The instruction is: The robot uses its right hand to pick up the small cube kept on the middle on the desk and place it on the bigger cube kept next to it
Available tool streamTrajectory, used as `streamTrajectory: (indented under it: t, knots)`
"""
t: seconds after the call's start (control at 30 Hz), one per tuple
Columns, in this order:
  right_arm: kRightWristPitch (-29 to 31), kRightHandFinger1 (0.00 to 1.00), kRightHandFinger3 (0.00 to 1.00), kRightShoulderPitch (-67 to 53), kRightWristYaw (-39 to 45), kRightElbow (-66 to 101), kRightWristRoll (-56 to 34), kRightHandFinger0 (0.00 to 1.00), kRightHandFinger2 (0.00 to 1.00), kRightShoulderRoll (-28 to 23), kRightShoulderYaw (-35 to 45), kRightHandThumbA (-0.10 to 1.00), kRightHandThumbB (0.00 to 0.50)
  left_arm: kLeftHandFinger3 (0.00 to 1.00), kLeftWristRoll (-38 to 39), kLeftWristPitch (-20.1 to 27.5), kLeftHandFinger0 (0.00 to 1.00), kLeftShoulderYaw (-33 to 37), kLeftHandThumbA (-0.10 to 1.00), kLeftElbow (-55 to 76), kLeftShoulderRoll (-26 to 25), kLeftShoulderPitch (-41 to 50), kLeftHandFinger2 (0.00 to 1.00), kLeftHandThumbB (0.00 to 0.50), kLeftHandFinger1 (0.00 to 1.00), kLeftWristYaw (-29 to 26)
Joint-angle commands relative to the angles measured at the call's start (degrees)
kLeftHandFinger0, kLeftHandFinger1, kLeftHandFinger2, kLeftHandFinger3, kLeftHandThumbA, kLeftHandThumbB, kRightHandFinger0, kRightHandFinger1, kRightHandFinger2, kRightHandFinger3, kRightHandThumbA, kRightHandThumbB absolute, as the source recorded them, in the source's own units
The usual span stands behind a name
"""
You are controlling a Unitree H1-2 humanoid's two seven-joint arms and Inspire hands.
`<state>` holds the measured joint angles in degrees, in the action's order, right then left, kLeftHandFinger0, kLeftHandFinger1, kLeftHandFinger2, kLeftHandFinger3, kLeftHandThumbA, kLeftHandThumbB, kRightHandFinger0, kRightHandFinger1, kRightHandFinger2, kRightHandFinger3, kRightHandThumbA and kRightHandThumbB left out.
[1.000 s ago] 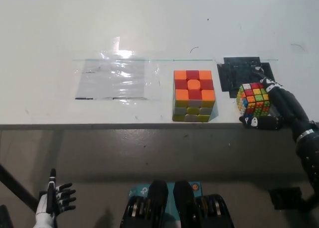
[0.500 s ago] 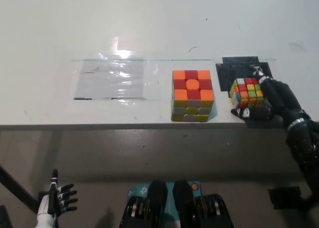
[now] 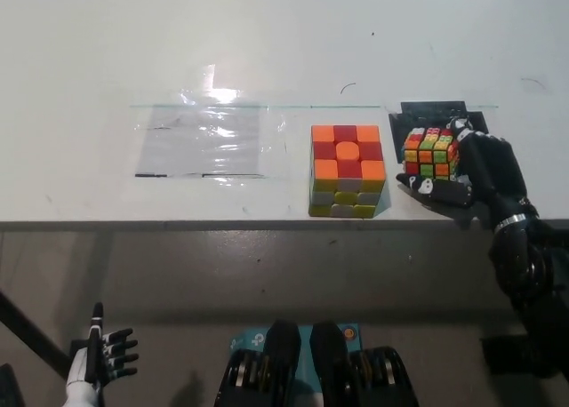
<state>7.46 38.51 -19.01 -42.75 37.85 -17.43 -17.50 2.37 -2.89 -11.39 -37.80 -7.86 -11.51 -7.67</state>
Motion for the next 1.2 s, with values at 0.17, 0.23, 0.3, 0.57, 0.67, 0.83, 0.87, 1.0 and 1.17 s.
streamTrajectory:
  t: [0.17, 0.23, 0.3, 0.57, 0.67, 0.83, 0.87, 1.0, 1.17]
  knots:
    - [4.34, 0.26, 0.47, 4.17, -8.64, -2.17, 2.78, 0.0, 0.6, 0.13, -1.04, -0.1, 0.0, 0.58, -0.1, 2.72, 0.59, -0.27, 1.0, 0.54, -0.83, -0.72, 0.59, 0.355, 0.62, -0.9]
    - [4.64, 0.23, 0.46, 4.02, -8.65, -2.11, 2.29, 0.0, 0.56, 0.12, -0.75, -0.1, 0.0, 0.57, -0.28, 3.06, 0.59, -0.21, 1.0, 0.47, -0.81, -0.75, 0.6, 0.35, 0.61, -1.1]
    - [5.61, 0.23, 0.46, 3.93, -8.42, -2.14, 1.34, 0.0, 0.55, 0.13, -0.25, -0.1, 0.0, 0.56, -0.26, 3.46, 0.58, -0.23, 1.0, 0.06, -0.86, -0.84, 0.6, 0.351, 0.61, -1.08]
    - [4.28, 0.18, 0.39, 4.85, -7.63, 0.47, 2.22, 0.0, 0.48, -0.87, -0.16, -0.1, 0.055, 0.57, 0.03, 3.42, 0.61, -0.61, 1.0, -0.43, -0.92, -0.95, 0.62, 0.313, 0.63, -1.22]
    - [4.6, 0.19, 0.41, 5.19, -7.15, 0.53, 1.83, 0.0, 0.51, -0.94, 0.01, -0.1, 0.057, 0.59, 0.27, 3.29, 0.62, -0.8, 1.0, -0.12, -0.83, -0.47, 0.64, 0.309, 0.64, -0.95]
    - [4.23, 0.2, 0.42, 6.17, -5.42, 4.9, 1.63, 0.0, 0.51, -1.87, 0.44, -0.1, 0.107, 0.62, -0.4, 3.32, 0.59, -0.8, 1.0, 0.02, -0.47, 0.11, 0.62, 0.306, 0.6, -1.86]
    - [4.6, 0.18, 0.4, 6.27, -5.64, 5.22, 1.72, 0.0, 0.49, -2.02, 0.41, -0.1, 0.129, 0.62, -0.38, 2.93, 0.58, -0.85, 1.0, 0.14, -0.4, 0.17, 0.62, 0.294, 0.6, -1.95]
    - [4.22, 0.18, 0.38, 6.78, -4.95, 6.64, 1.57, 0.0, 0.47, -2.19, 0.53, -0.1, 0.128, 0.62, -0.01, 2.76, 0.58, -1.1, 1.0, 0.26, -0.33, 0.44, 0.61, 0.301, 0.6, -1.72]
    - [3.85, 0.15, 0.37, 7.1, -4.24, 9.0, 1.82, 0.0, 0.44, -2.5, 0.61, -0.1, 0.132, 0.66, -0.75, 2.18, 0.59, -0.58, 1.0, 0.8, -0.4, 1.01, 0.65, 0.313, 0.62, -2.14]
